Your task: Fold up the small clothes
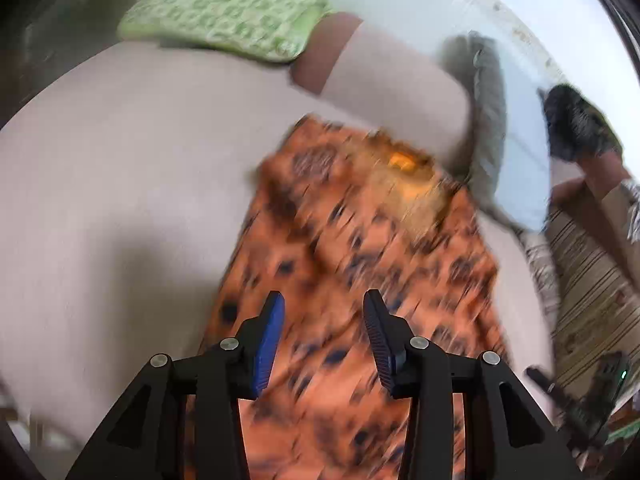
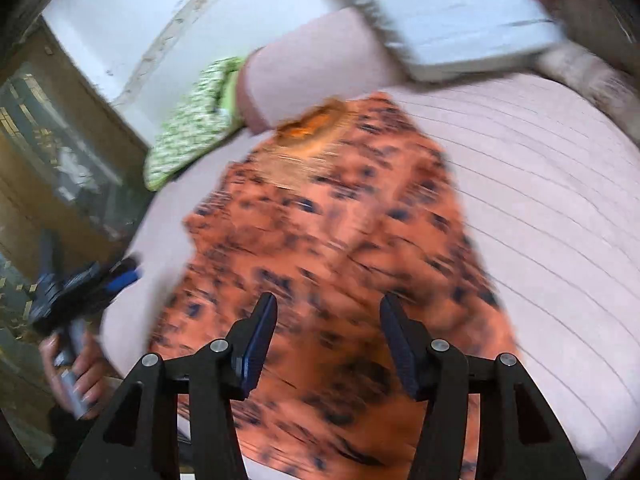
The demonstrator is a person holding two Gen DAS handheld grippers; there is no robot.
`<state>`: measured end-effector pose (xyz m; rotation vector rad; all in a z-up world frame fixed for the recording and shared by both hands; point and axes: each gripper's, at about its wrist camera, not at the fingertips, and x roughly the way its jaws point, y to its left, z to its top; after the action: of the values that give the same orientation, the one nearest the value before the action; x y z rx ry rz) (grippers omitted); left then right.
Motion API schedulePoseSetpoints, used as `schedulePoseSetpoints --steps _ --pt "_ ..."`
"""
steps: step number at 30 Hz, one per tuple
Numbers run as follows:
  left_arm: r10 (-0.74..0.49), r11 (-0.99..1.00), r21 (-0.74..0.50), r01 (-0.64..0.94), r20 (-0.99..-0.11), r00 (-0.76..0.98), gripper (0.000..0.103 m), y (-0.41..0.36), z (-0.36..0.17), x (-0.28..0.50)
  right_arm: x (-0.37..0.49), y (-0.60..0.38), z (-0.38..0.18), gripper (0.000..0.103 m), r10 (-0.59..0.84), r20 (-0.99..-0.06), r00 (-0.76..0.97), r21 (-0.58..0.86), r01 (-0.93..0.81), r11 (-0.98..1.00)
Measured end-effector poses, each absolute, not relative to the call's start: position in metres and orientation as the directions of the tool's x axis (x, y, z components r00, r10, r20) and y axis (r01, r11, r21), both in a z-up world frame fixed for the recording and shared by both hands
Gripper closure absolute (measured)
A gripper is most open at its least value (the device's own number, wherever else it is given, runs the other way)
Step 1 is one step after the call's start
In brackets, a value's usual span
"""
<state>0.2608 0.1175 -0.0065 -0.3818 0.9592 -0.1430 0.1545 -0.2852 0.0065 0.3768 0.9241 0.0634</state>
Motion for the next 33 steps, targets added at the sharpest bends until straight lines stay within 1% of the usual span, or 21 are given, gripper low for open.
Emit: schedulePoseSetpoints --steps 2,3,5,7,8,11,12,15,18,20,21,23,24,25,26,27,28,31,33 --pt "-0.191 0.955 -0.286 -0.08 -0.797 0.573 0.063 0.12 -0.011 0.237 0.149 -0.294 -0.005 0.047 0.135 -0.801 0.583 0.282 0.17 0.944" --pt "-0.179 0.957 -0.277 -0.09 -0.803 0.568 0.063 0.122 -0.013 0.233 0.146 -0.3 -0.007 0.047 0.094 -0.82 0.565 0.257 0.217 0.942" --pt "-0.191 0.945 -0.307 -0.118 -0.805 0.561 0.062 0.129 -0.013 0.221 0.135 -0.317 -0.002 0.047 0.119 -0.797 0.592 0.315 0.241 0.918" --pt "-0.163 0.95 -0.284 -0.133 -0.81 0.563 0.06 0.13 -0.016 0.216 0.13 -0.327 0.004 0.047 0.109 -0.783 0.613 0.333 0.264 0.905" --pt "-0.142 0.955 -0.26 -0.145 -0.827 0.545 0.059 0.13 -0.021 0.216 0.131 -0.329 0.003 0.046 0.108 -0.783 0.613 0.338 0.273 0.901" --pt "-0.147 0.961 -0.232 -0.149 -0.887 0.438 0.059 0.121 -0.042 0.228 0.127 -0.339 -0.003 0.046 0.09 -0.81 0.579 0.331 0.326 0.885" --pt "-0.125 0.964 -0.21 -0.162 -0.899 0.421 0.059 0.119 -0.046 0.228 0.128 -0.343 -0.008 0.046 0.087 -0.828 0.553 0.327 0.351 0.877" --pt "-0.097 0.962 -0.192 -0.192 -0.903 0.419 0.059 0.124 -0.045 0.228 0.136 -0.345 -0.025 0.046 0.085 -0.86 0.503 0.323 0.407 0.855" --pt "-0.059 0.948 -0.179 -0.263 -0.911 0.409 0.058 0.136 -0.048 0.229 0.136 -0.346 -0.036 0.047 0.098 -0.88 0.464 0.318 0.425 0.847" --pt "-0.075 0.937 -0.196 -0.288 -0.921 0.383 0.057 0.141 -0.057 0.232 0.139 -0.343 -0.039 0.047 0.075 -0.895 0.44 0.281 0.425 0.861" --pt "-0.081 0.935 -0.199 -0.293 -0.925 0.372 0.057 0.142 -0.061 0.234 0.141 -0.341 -0.04 0.049 0.065 -0.898 0.435 0.267 0.422 0.867" --pt "-0.074 0.944 -0.183 -0.275 -0.928 0.365 0.059 0.139 -0.066 0.238 0.143 -0.335 -0.041 0.062 0.029 -0.909 0.416 0.217 0.413 0.884" --pt "-0.092 0.95 -0.191 -0.247 -0.927 0.364 0.06 0.134 -0.066 0.239 0.143 -0.334 -0.042 0.082 0.005 -0.912 0.411 0.194 0.419 0.887" --pt "-0.113 0.953 -0.205 -0.225 -0.925 0.362 0.072 0.131 -0.067 0.239 0.143 -0.334 -0.042 0.09 -0.003 -0.913 0.409 0.188 0.425 0.886" --pt "-0.112 0.954 -0.202 -0.22 -0.925 0.362 0.094 0.129 -0.067 0.239 0.142 -0.335 -0.042 0.092 0.004 -0.91 0.414 0.197 0.426 0.883" --pt "-0.113 0.955 -0.201 -0.217 -0.926 0.361 0.095 0.129 -0.068 0.239 0.14 -0.336 -0.04 0.096 0.01 -0.904 0.426 0.212 0.428 0.878" --pt "-0.109 0.955 -0.199 -0.219 -0.925 0.364 0.096 0.13 -0.067 0.238 0.139 -0.337 -0.039 0.097 0.014 -0.902 0.431 0.218 0.43 0.876" --pt "-0.098 0.96 -0.184 -0.211 -0.927 0.363 0.098 0.13 -0.061 0.235 0.134 -0.339 -0.035 0.099 0.009 -0.9 0.435 0.221 0.44 0.87" --pt "-0.076 0.961 -0.173 -0.216 -0.915 0.395 0.098 0.132 -0.048 0.226 0.127 -0.341 -0.025 0.099 -0.028 -0.891 0.454 0.205 0.456 0.866"
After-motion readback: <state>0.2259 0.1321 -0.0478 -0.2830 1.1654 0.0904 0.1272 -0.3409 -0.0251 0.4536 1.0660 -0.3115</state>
